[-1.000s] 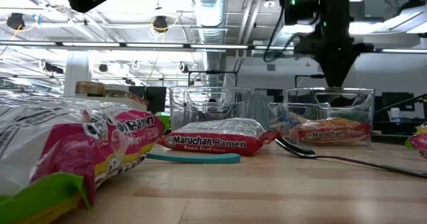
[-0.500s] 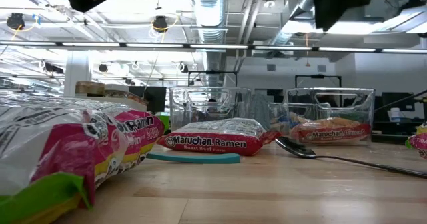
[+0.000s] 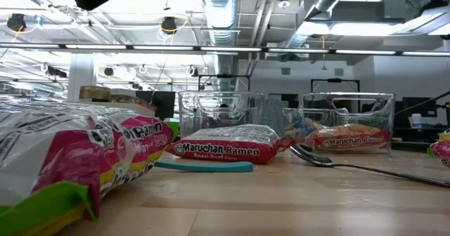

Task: Pick & Place Food Item
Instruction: Put the left green noodle pack into the right transparent bin

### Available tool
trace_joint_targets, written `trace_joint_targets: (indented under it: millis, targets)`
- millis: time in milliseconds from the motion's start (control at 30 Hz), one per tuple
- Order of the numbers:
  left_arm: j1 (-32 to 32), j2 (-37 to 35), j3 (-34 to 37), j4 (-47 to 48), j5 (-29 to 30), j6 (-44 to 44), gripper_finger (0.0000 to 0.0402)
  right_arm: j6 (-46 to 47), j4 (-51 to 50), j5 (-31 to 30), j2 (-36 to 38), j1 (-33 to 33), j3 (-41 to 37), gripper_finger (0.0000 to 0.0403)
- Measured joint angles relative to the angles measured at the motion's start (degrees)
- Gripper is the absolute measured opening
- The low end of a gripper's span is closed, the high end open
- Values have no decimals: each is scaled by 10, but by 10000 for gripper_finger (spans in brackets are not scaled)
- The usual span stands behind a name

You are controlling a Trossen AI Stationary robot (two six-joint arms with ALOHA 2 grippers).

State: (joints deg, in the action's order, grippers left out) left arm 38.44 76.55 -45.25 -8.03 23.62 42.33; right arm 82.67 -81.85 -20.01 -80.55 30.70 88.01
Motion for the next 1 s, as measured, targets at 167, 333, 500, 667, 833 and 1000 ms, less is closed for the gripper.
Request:
trace_joint_targets:
  millis: [167, 333, 500, 667, 833, 1000]
  targets:
    - [0, 0, 0, 1, -26, 0, 44, 74, 0, -60, -3, 71, 0, 76]
    - [0, 0, 0, 1, -57, 0, 44, 113, 15, -86, -4, 108, -12, 76]
    - [2, 0, 0, 10, -97, 1, 44, 133, 26, -86, -4, 125, -28, 76]
    - [10, 0, 0, 75, -106, 38, 44, 134, 65, -88, -5, 128, -61, 76]
    - [18, 0, 0, 184, -105, 79, 44, 134, 110, -88, -5, 128, -96, 76]
    - [18, 0, 0, 259, -105, 69, 44, 133, 139, -88, -5, 126, -121, 76]
